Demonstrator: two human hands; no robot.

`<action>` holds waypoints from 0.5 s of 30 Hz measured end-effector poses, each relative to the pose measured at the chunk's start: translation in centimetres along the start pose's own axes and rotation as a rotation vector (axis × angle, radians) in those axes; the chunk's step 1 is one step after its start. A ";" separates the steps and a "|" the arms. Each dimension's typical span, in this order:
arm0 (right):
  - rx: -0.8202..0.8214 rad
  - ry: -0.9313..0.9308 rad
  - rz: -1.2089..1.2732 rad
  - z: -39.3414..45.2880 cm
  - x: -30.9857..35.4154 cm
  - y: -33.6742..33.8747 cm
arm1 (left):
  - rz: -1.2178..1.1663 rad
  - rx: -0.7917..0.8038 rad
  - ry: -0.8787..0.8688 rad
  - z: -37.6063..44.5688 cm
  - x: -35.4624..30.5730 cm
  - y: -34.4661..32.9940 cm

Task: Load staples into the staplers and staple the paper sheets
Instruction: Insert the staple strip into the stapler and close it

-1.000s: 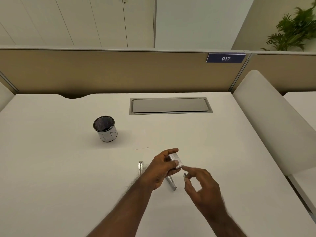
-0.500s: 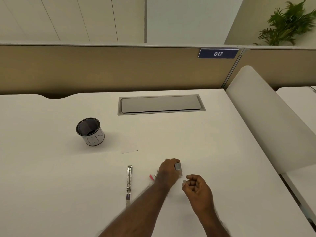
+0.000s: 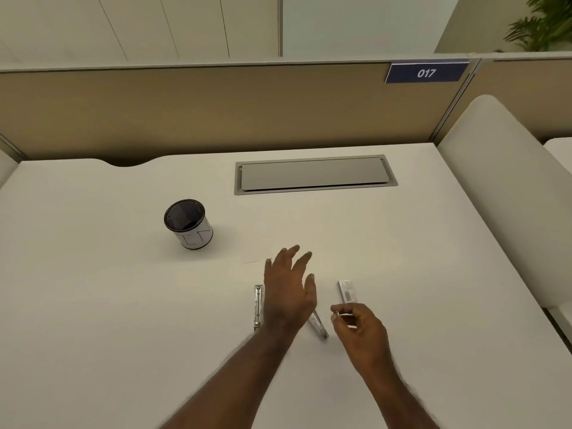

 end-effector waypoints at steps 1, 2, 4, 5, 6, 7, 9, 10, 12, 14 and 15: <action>0.026 0.025 0.016 -0.5 0.6 -0.9 | 0.063 0.007 -0.009 -0.3 1.0 1.0; 0.057 0.055 0.032 -1.1 1.2 -1.8 | 0.115 0.017 -0.011 -0.6 2.0 2.0; 0.138 0.116 0.009 -2.2 2.1 -3.8 | 0.211 0.054 0.002 -1.4 4.2 3.6; 0.184 0.144 -0.043 -2.8 2.3 -5.0 | 0.257 0.081 0.023 -1.9 5.4 4.2; 0.226 0.171 -0.100 -3.2 2.3 -6.0 | 0.296 0.112 0.050 -2.5 6.5 4.6; 0.269 0.186 -0.145 -3.5 2.2 -7.2 | 0.333 0.146 0.072 -3.0 7.5 4.8; 0.368 0.150 -0.167 -4.4 2.6 -9.1 | 0.376 0.222 0.109 -3.9 9.2 5.2; 0.401 0.108 -0.153 -4.7 2.8 -9.9 | 0.369 0.257 0.129 -4.2 9.9 5.3; 0.441 0.027 -0.131 -5.2 3.2 -11.2 | 0.320 0.308 0.165 -4.6 10.6 5.5; 0.459 -0.002 -0.114 -5.2 3.5 -11.8 | 0.210 0.265 0.202 -4.8 10.6 5.8; 0.452 -0.011 -0.095 -5.2 3.5 -12.1 | 0.146 0.217 0.218 -4.9 10.5 5.8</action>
Point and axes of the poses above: each hand's wrist, its own z-axis towards the middle knuckle, its own y-axis out of the back of the hand, x = y × z, the point moved 2 cm from there along z, towards the middle knuckle, and after that the axes turned 14 degrees about -x, right-handed, at the moved point
